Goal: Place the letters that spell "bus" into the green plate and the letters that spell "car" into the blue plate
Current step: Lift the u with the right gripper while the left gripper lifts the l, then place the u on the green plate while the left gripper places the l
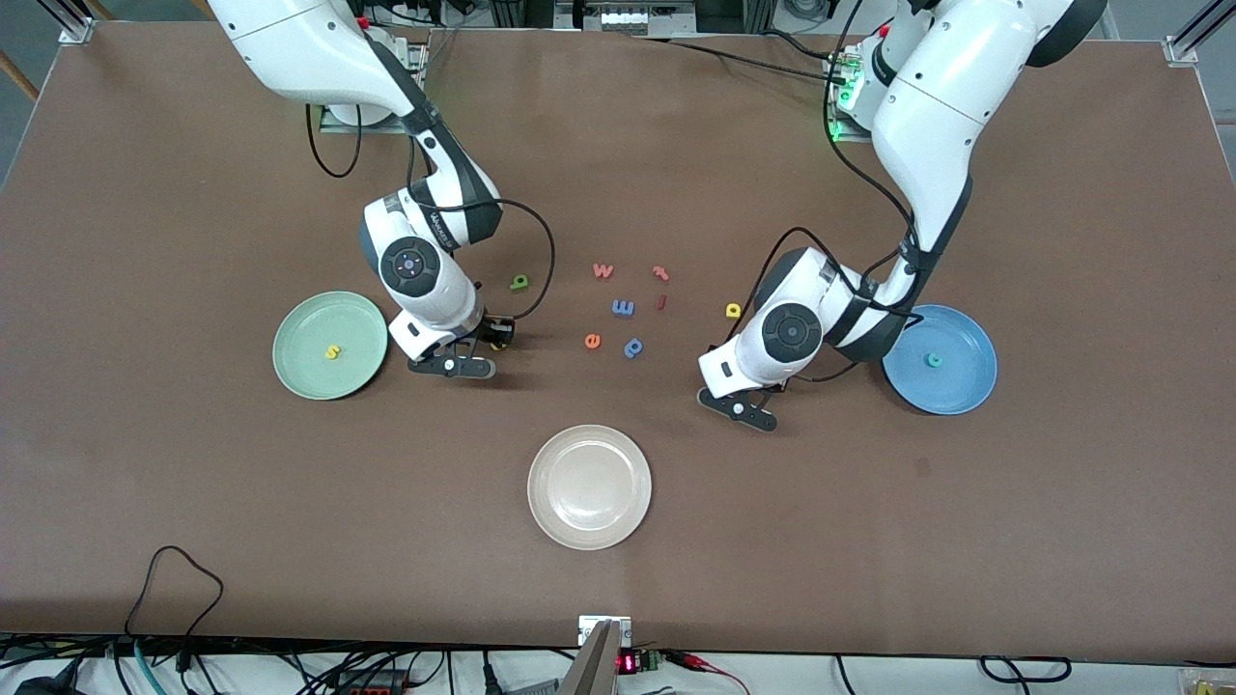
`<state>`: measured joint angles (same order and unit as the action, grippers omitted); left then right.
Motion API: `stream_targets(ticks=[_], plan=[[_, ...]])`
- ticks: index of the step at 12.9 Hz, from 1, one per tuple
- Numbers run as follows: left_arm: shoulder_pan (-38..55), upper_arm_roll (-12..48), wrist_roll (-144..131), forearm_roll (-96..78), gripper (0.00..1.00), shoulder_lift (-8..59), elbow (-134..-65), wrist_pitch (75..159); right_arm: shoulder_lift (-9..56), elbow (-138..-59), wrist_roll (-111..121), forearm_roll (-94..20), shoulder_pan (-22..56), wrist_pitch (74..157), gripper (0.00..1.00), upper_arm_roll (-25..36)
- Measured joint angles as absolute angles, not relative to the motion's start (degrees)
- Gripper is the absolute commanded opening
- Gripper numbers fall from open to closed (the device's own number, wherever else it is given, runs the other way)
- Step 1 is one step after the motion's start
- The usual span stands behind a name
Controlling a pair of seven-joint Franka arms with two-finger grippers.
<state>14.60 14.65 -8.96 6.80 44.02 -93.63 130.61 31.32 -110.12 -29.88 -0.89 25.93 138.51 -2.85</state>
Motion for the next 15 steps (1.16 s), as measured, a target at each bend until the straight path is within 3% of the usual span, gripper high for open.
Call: stream_targets(ticks=[1,3,9,10,15], plan=[[14.6,14.5,-9.0,6.8,0.09,44.0,-93.6,130.6,31.7,-110.1,-29.1,-0.9,26.2,138.8,0.53,-2.8],[14.5,14.5,-9.0,6.8,0.0,44.0,-93.5,130.7,32.9,-110.1,-28.0,-0.8,26.5,139.8,0.53,-2.8],[11.5,13.2,-9.0,6.8,0.0,43.2,-93.1,130.0,34.2,-109.9,-27.6,-0.6,27.1,141.1,0.51,-2.8],[8.9,13.0,-8.9,6.9,0.0,42.2,-93.0,128.2,34.2,-109.9,-27.5,-0.6,27.1,141.1,0.48,-2.8],[-5.3,13.0,-2.2,7.0,0.0,36.2,-93.8,114.8,34.0,-109.8,-27.0,-0.6,27.1,141.1,0.13,-2.6]])
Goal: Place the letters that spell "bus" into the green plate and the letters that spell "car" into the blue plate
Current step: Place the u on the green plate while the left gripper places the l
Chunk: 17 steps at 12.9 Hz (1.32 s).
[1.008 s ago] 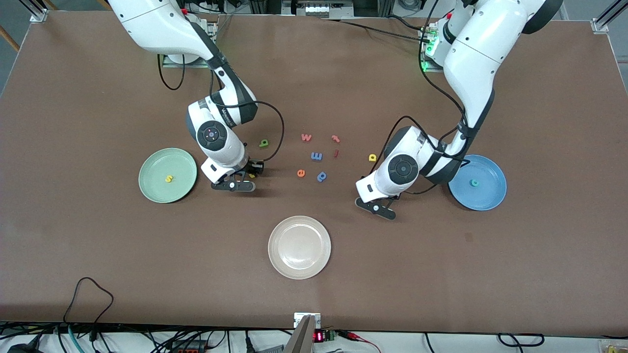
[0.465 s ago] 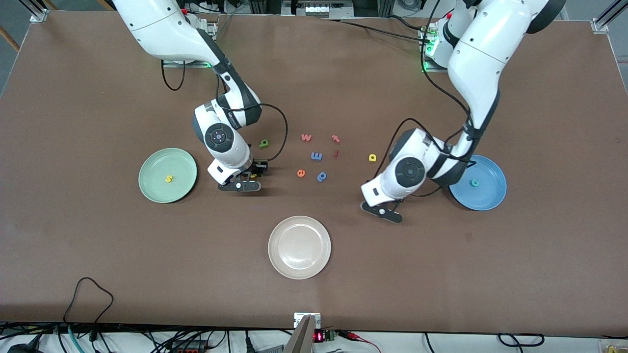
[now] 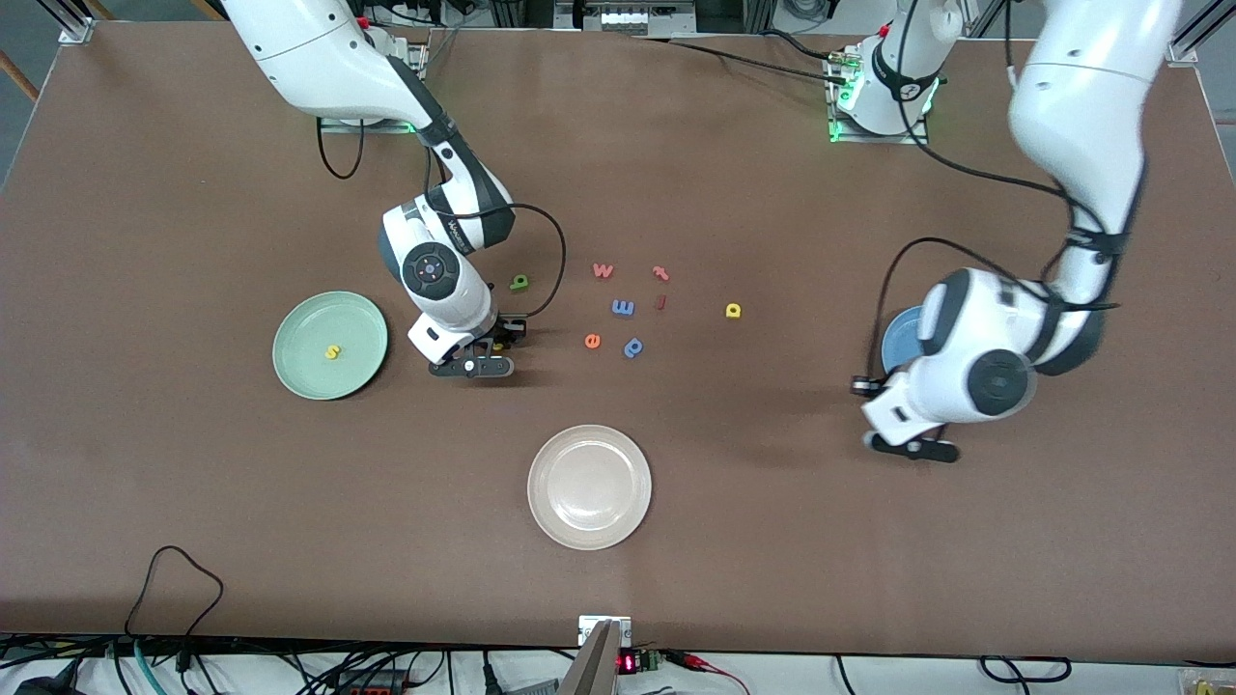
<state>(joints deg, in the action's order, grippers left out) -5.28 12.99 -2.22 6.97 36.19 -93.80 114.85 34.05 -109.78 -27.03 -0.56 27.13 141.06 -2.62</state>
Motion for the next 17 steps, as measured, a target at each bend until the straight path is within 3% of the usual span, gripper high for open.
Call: stream_targets(ticks=[4,7,9,10,11,12,15,16,17], plan=[[-16.2,14.7,4.6,7.0,0.03,35.5,-102.1,118.7,34.1,-109.8,-27.0,-0.6,27.1,141.1,0.09,-2.6],[-17.2,15.7,4.3,7.0,0.03,33.3,-109.3,125.8,33.1,-109.2,-26.1,-0.6,25.8,140.8,0.09,-1.9],[-17.0,16.3,4.0,7.0,0.15,32.4,-111.2,126.8,29.5,-109.1,-22.2,-0.6,21.4,135.4,0.09,-1.6],[-17.0,16.4,3.9,7.0,0.38,32.5,-111.4,127.1,27.3,-109.2,-19.8,-0.6,18.6,132.2,0.09,-1.5],[-17.0,16.4,3.9,7.0,0.74,32.4,-111.4,127.3,25.4,-109.7,-17.7,-0.6,16.1,130.2,0.09,-1.5],[-17.0,16.4,3.9,7.0,1.0,32.4,-111.4,127.6,24.0,-110.7,-15.7,-0.6,13.8,129.2,0.09,-1.4],[-17.1,16.5,3.9,7.0,1.0,32.4,-111.3,127.9,22.9,-114.4,-10.5,-0.6,8.1,129.1,0.13,-1.4],[-17.1,16.8,4.0,7.0,0.81,32.1,-111.3,128.0,23.0,-115.5,-9.3,-0.6,6.6,129.3,0.19,-1.4],[-17.1,17.8,4.0,7.0,0.58,31.5,-111.2,128.0,23.1,-116.4,-8.2,-0.6,5.4,129.7,0.31,-1.4]])
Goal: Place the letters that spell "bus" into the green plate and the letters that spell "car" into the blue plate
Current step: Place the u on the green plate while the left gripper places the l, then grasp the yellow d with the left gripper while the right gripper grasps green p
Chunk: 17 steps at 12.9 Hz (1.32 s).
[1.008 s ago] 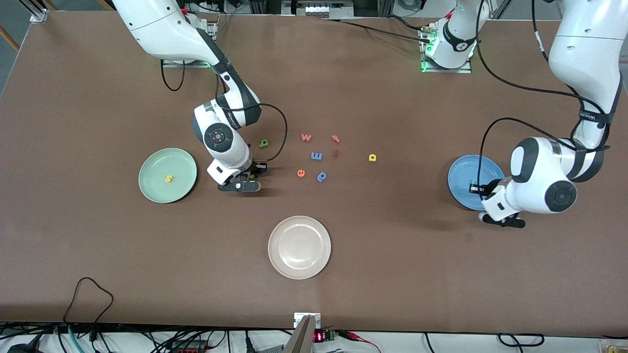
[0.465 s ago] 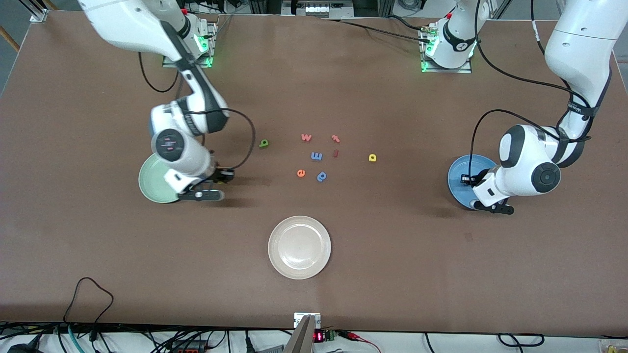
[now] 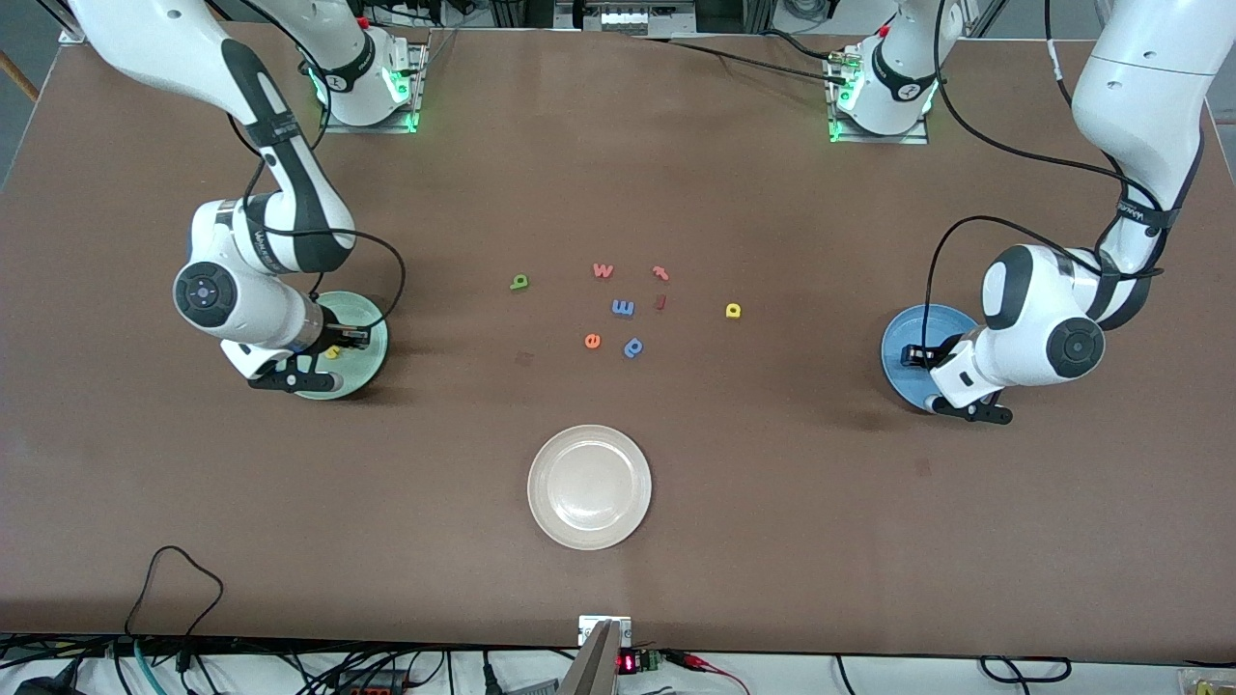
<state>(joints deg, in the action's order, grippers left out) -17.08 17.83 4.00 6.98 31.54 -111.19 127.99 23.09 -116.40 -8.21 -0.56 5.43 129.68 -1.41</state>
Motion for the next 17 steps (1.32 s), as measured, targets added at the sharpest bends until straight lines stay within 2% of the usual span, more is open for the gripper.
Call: stream_targets(ticks=[1,2,3,4,7,9,12,15,17], plan=[[-17.1,19.5,3.9,7.0,0.47,30.7,-111.2,128.0,23.2,-117.0,-7.4,-0.6,4.5,129.9,0.56,-1.4],[-17.0,21.9,2.9,7.0,0.44,29.8,-111.1,127.9,23.3,-117.2,-6.8,-0.6,4.0,130.0,0.73,-1.4],[-16.9,24.5,0.6,7.0,0.45,29.2,-111.1,127.7,23.4,-117.3,-6.4,-0.6,3.7,130.1,0.95,-1.4],[-16.5,27.1,-1.8,7.0,0.49,28.8,-111.1,127.4,23.4,-117.3,-6.4,-0.6,3.6,130.1,0.98,-1.5],[-13.1,32.7,-8.8,7.0,0.52,29.1,-111.3,126.9,22.9,-117.2,-6.3,-0.6,3.7,130.2,1.0,-2.6],[-7.4,33.4,-11.1,7.0,0.64,30.1,-111.4,127.2,22.0,-117.1,-6.8,-0.6,3.9,130.2,1.0,-4.6],[-1.6,33.4,-13.2,7.0,0.69,31.7,-111.4,128.7,21.0,-117.1,-12.8,-0.6,5.4,130.2,1.0,-8.7],[-1.6,32.9,-13.2,7.0,0.63,33.5,-111.4,129.3,21.0,-117.1,-18.1,-0.6,9.5,130.3,0.96,-10.8],[-1.7,32.8,-13.3,7.0,0.63,34.5,-111.5,129.8,21.1,-117.2,-20.0,-0.6,12.6,130.7,0.86,-11.1]])
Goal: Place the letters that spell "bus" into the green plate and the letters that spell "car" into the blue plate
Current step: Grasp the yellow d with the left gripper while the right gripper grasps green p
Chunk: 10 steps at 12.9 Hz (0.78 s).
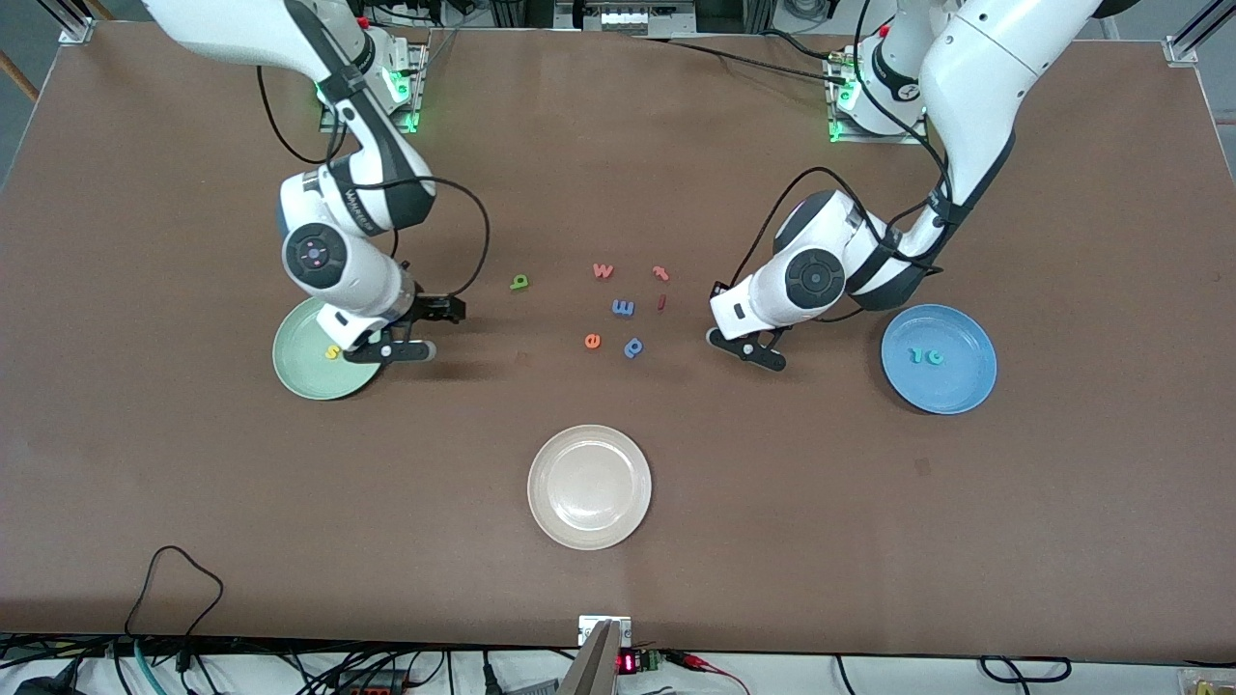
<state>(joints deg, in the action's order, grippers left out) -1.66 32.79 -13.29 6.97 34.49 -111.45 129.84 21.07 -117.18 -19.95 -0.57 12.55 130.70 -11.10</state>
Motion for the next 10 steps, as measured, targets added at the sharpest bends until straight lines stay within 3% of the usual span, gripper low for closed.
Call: stream_targets(ticks=[2,10], plan=[[-1.6,32.8,-14.1,7.0,0.63,35.2,-111.5,130.2,21.7,-117.4,-20.8,-0.6,15.7,132.0,0.75,-11.2],[-0.6,32.8,-18.2,9.6,0.58,36.6,-112.3,131.3,26.3,-117.7,-23.2,-0.6,22.5,137.0,0.75,-11.2]])
